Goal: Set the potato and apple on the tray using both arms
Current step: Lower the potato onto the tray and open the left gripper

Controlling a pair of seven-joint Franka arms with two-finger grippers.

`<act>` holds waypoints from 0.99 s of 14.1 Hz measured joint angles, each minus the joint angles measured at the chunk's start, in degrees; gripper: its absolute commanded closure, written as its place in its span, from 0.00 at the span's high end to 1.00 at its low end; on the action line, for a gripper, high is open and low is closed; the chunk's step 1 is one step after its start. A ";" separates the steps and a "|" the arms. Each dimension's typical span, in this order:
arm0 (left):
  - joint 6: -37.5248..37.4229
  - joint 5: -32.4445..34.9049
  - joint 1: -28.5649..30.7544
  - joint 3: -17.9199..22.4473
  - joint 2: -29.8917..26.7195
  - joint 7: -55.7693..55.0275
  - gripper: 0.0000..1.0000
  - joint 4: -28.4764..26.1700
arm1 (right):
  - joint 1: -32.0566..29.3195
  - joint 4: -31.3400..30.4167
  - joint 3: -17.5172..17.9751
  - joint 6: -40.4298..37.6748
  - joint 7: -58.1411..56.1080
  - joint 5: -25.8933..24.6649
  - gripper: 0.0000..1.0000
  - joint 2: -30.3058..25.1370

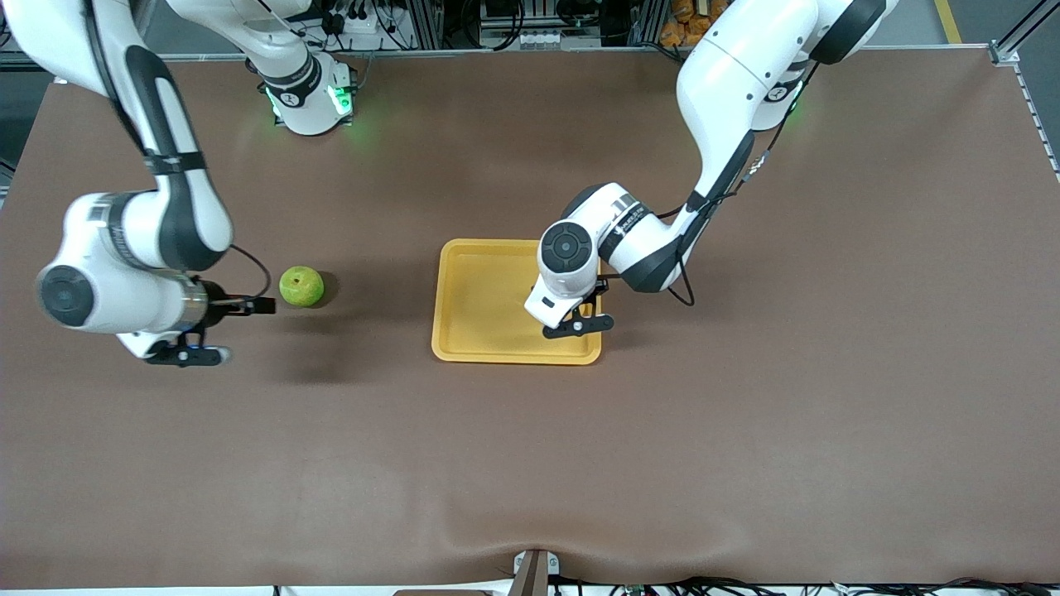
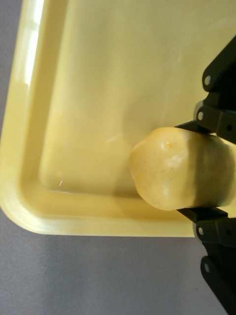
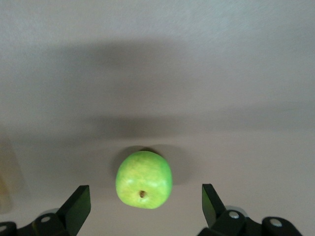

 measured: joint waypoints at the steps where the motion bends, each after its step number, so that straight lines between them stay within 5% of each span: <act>1: 0.03 0.36 -0.01 0.04 0.34 0.00 1.00 0.01 | 0.44 -0.87 0.00 0.53 0.33 0.00 1.00 0.00; 8: 0.10 0.46 0.47 0.43 -0.49 -1.48 1.00 2.33 | 0.55 -8.61 -0.25 7.32 0.97 0.00 1.00 0.00; 14: -4.23 0.75 9.16 0.86 -10.89 -0.87 1.00 3.33 | 2.98 -12.16 0.02 10.09 6.92 0.10 1.00 -0.02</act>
